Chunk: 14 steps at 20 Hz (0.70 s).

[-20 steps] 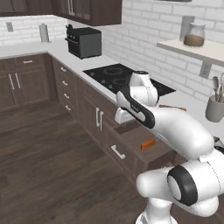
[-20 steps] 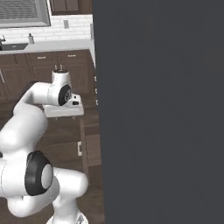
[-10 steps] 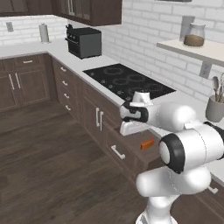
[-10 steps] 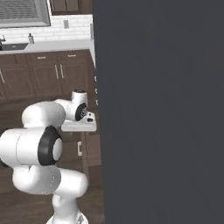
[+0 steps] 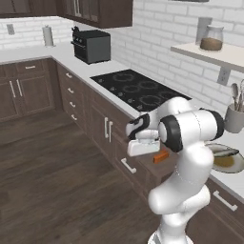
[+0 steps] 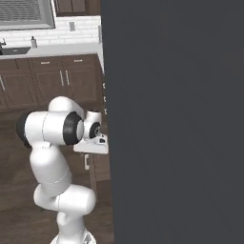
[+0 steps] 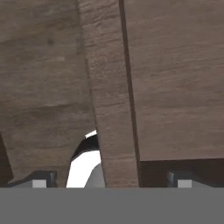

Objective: Pick up the knife from the drawer and place it on the cutting board. Then place the meat from the plate to the cutting board.

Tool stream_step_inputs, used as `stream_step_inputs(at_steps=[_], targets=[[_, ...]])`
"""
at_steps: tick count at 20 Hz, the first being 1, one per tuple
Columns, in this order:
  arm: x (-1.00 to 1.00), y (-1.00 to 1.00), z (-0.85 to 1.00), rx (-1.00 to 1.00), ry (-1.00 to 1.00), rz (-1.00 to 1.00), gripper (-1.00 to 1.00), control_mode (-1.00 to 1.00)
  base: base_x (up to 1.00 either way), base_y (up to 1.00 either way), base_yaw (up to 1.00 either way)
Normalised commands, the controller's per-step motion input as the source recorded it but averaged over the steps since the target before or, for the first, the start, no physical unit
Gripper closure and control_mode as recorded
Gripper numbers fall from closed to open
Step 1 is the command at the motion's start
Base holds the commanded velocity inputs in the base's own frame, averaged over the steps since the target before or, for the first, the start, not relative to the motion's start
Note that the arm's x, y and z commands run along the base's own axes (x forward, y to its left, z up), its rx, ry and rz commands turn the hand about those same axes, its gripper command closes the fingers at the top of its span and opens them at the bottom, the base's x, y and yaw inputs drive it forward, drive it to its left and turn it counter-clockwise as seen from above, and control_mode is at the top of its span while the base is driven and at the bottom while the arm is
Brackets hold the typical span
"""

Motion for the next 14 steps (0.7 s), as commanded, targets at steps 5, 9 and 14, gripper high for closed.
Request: stream_step_inputs(at_steps=[5, 9, 14], targets=[[0.26, 0.0, -0.6, -0.06, 0.08, -0.05, -1.0, -1.0, 0.0, 0.0, 0.0], [0.09, 0.0, -0.34, -0.03, 0.1, -0.03, -1.0, -1.0, 0.0, 0.0, 0.0], [-0.05, 0.14, -0.24, 0.0, 0.02, 0.0, -1.0, -1.0, 0.0, 0.0, 0.0]])
